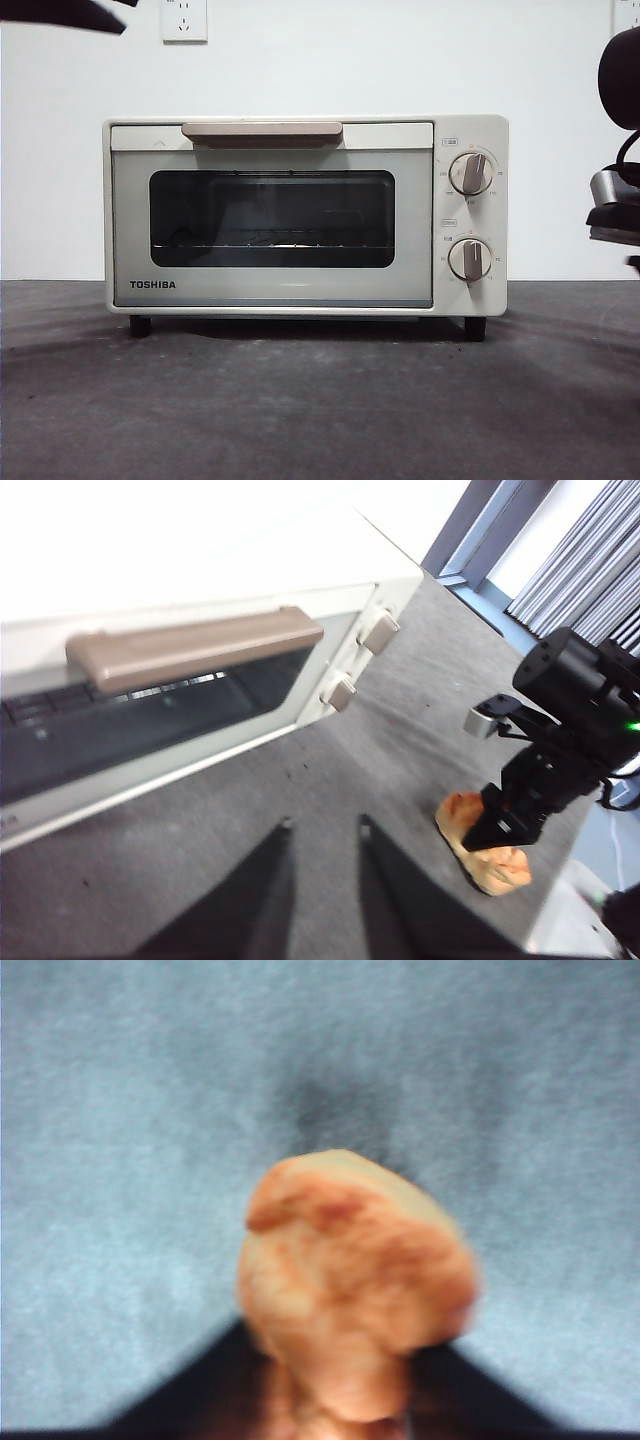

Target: The left arm flap open the oven, the right arm pick bread and place it into oven, the left arm flap close the oven

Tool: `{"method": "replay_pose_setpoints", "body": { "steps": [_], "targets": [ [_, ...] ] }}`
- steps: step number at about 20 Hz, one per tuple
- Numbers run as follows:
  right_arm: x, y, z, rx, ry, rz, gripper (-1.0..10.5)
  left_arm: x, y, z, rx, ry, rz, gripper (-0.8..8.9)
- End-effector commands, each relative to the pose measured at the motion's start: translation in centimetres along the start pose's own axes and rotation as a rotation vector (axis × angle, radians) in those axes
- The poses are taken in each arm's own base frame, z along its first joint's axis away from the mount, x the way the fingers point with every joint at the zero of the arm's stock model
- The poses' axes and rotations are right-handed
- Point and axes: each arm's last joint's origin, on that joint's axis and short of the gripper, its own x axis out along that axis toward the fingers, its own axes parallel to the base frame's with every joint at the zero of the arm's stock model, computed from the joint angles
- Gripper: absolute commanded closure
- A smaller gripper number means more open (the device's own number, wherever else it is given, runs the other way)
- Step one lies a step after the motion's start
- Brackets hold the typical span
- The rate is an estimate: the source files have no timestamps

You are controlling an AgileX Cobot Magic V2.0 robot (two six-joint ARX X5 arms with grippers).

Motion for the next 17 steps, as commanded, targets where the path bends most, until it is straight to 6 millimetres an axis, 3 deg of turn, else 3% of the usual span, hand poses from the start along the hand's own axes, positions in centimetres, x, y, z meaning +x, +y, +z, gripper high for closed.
{"method": "replay_pose_setpoints", "body": {
  "steps": [1,6,10,17],
  "targets": [
    [-0.7,0.3,0.0,-0.017,-0.017,0.013,9.3,0.6,-0.1,1.4,0.066,-0.014,0.042,7.94],
    [-4.9,0.4,-1.2,-0.049,-0.103,0.054,9.3,4.3,0.5,3.7,0.15,0.06,0.028,7.98],
    [-7.9,0.0,-3.1,-0.061,-0.159,0.101,9.3,7.8,0.8,5.6,0.279,0.103,0.111,7.97],
    [-11.1,-1.0,-6.4,-0.069,-0.252,0.16,9.3,11.9,2.2,5.4,0.368,0.185,0.178,7.97]
  ]
}}
